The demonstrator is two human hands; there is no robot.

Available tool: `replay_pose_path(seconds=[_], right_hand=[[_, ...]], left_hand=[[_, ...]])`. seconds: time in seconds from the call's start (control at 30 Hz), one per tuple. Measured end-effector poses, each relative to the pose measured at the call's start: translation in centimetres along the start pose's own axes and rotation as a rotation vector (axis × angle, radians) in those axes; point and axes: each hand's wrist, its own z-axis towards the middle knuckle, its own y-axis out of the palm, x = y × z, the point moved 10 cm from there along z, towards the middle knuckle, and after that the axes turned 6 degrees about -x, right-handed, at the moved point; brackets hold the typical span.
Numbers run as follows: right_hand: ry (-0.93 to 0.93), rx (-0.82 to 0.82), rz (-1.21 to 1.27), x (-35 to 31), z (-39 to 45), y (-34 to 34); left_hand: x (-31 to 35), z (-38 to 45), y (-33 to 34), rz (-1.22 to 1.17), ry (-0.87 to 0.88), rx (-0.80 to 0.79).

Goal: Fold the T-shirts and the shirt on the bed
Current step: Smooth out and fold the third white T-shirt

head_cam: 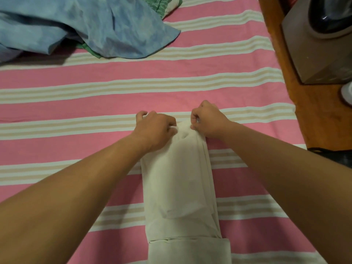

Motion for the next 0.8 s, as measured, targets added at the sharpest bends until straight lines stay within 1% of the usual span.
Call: replay_pose_path(seconds=[0.07,0.13,0.2,0.23,0.3,0.37,0.43,0.47,0.5,0.57,0.63,0.7,0.73,0.77,0.8], right_hand=[[0.024,0.019,0.057,0.7,0.3,-0.5],[0.062,0.022,0.135,1.5,0.4,-0.7],[0.087,-0.038,0.185,1.8,0.3,-0.2],[0.089,-0.092,0.151,1.6,0.1,0.3],[0.082,-0.178,-0.032,0.9,-0.5,1.6],[0.110,-0.173,-0.162,0.7,-0.7,2.4],[0.139,-0.166,-0.176,0.8,-0.7,2.9],[0.137,-0.166,-0.131,0.9,-0.9,3.0],[0.130,-0.155,-0.045,1.0,-1.2,2.7],[0.104,-0.075,0.177,0.9,-2.3,1.3],[0.055,0.084,0.291,0.3,-4.8,-1.1],[-0.082,0.264,0.239,-1.7,-8.8,-3.2],[-0.167,0.344,0.177,-2.9,-11.2,-3.7],[-0.244,0.399,0.130,-3.9,-13.7,-3.6],[-0.302,0.414,0.100,-4.5,-16.0,-2.8]], left_hand=[[-0.1,0.2,-0.1,0.035,-0.038,0.035],[-1.7,0.1,0.3,0.113,-0.136,0.062],[-4.1,-0.8,0.4,0.058,-0.249,0.105],[-5.3,-1.2,0.5,-0.018,-0.289,0.115],[-7.3,-1.6,1.2,-0.172,-0.289,0.054],[-7.9,-1.6,1.8,-0.260,-0.220,-0.067],[-7.9,-1.3,1.9,-0.272,-0.183,-0.164],[-7.9,-1.2,1.7,-0.318,-0.200,-0.172],[-8.0,-1.3,1.6,-0.416,-0.226,-0.153],[-8.4,-2.4,1.1,-0.690,-0.266,-0.060],[-8.1,-5.0,0.1,-0.918,-0.257,0.063],[-7.0,-9.0,-0.9,-1.097,-0.204,0.171],[-6.2,-11.2,-1.3,-1.137,-0.159,0.217],[-5.5,-13.4,-1.4,-1.125,-0.120,0.249],[-4.7,-15.6,-1.0,-1.070,-0.095,0.255]])
